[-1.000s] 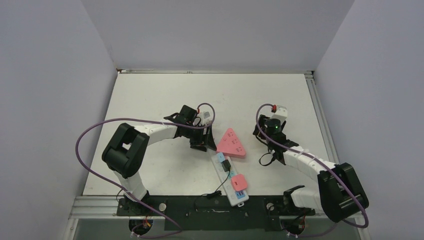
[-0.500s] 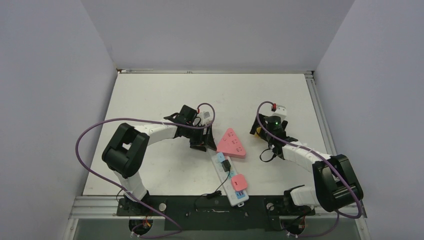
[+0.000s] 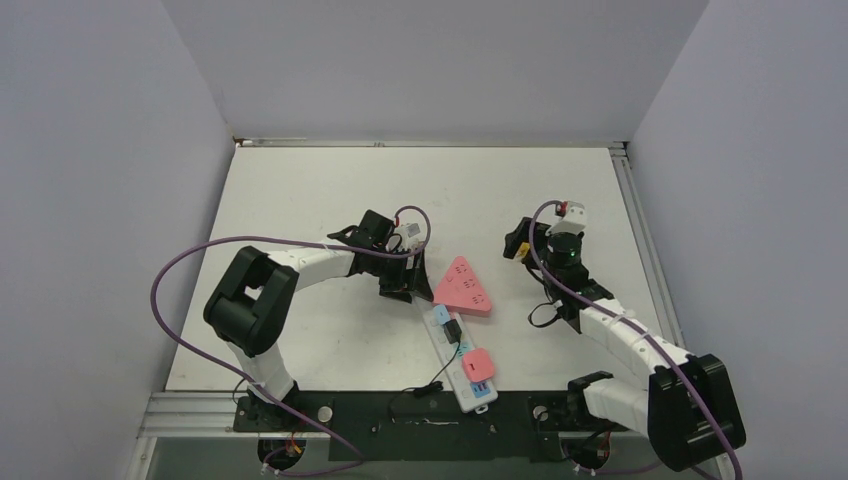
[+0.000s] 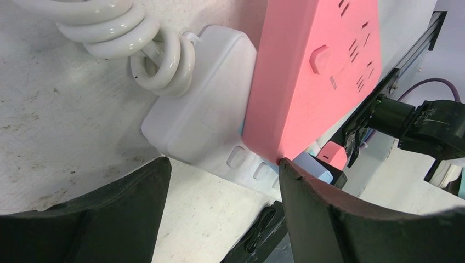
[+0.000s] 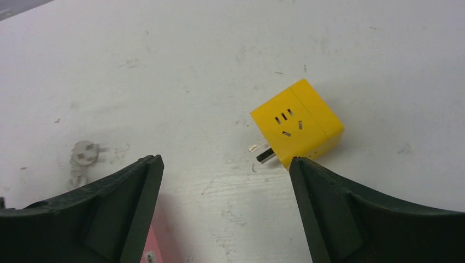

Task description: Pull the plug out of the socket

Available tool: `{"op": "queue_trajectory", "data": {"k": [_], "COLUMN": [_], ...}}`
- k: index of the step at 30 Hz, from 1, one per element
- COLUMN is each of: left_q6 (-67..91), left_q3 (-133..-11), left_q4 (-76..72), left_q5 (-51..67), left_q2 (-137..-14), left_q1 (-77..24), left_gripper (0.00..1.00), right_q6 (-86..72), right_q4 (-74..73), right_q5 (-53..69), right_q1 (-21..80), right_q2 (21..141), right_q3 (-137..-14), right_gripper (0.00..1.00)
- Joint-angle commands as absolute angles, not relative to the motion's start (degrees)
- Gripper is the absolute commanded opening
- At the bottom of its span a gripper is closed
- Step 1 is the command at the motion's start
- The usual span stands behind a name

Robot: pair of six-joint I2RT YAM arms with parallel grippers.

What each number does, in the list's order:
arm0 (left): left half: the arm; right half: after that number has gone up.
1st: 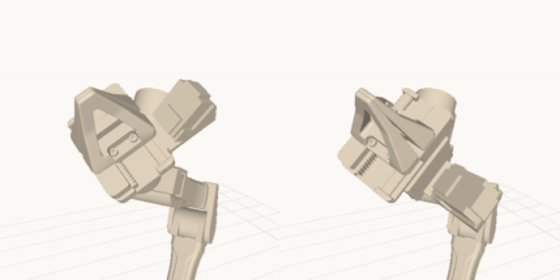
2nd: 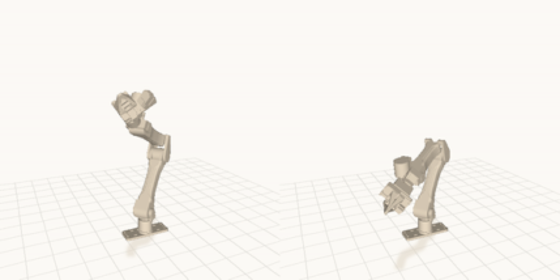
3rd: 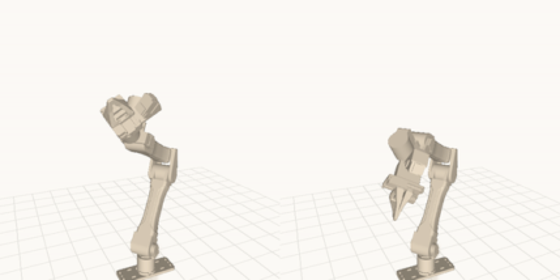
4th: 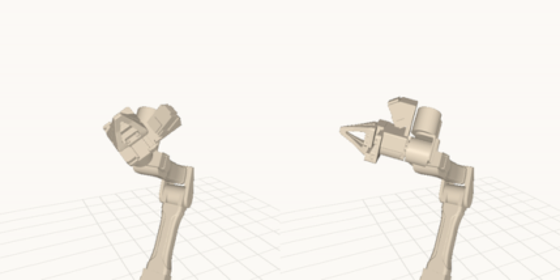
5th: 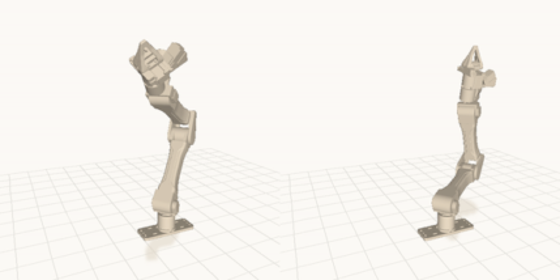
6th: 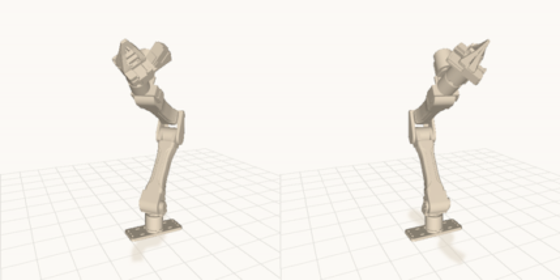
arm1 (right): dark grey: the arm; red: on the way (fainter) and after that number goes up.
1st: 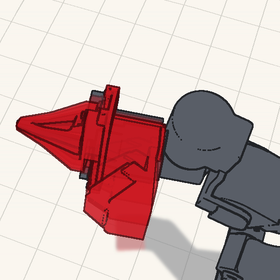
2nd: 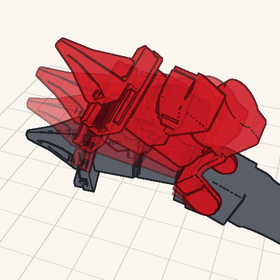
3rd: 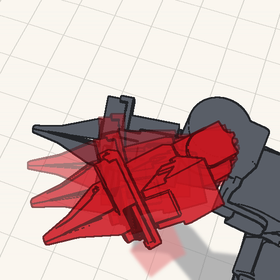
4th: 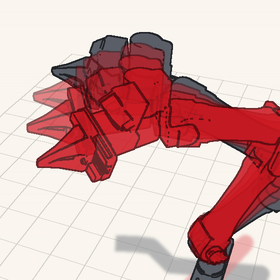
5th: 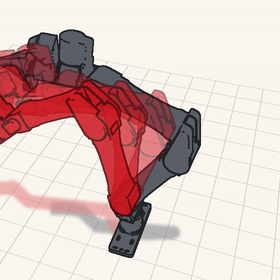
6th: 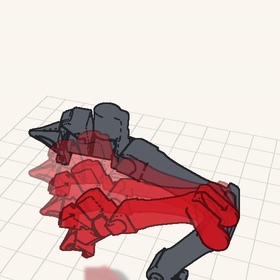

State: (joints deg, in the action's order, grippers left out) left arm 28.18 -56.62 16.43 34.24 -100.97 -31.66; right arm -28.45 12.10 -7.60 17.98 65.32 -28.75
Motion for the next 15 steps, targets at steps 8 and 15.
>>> {"op": "queue_trajectory", "data": {"k": [8,15], "left_q6": [24.9,24.8], "left_q3": [-55.7,-55.8], "left_q4": [19.4,19.5], "left_q5": [26.3,26.3], "left_q2": [-101.1,-101.1], "left_q1": [-31.2,-31.0], "left_gripper": [0.68,0.67], "right_q6": [-26.7,-28.3], "right_q4": [26.8,22.5], "right_q5": [23.3,30.7], "right_q1": [17.6,16.6], "right_q2": [70.3,77.0], "right_q3": [-28.7,-32.6], "right_gripper": [0.9,0.9]}}
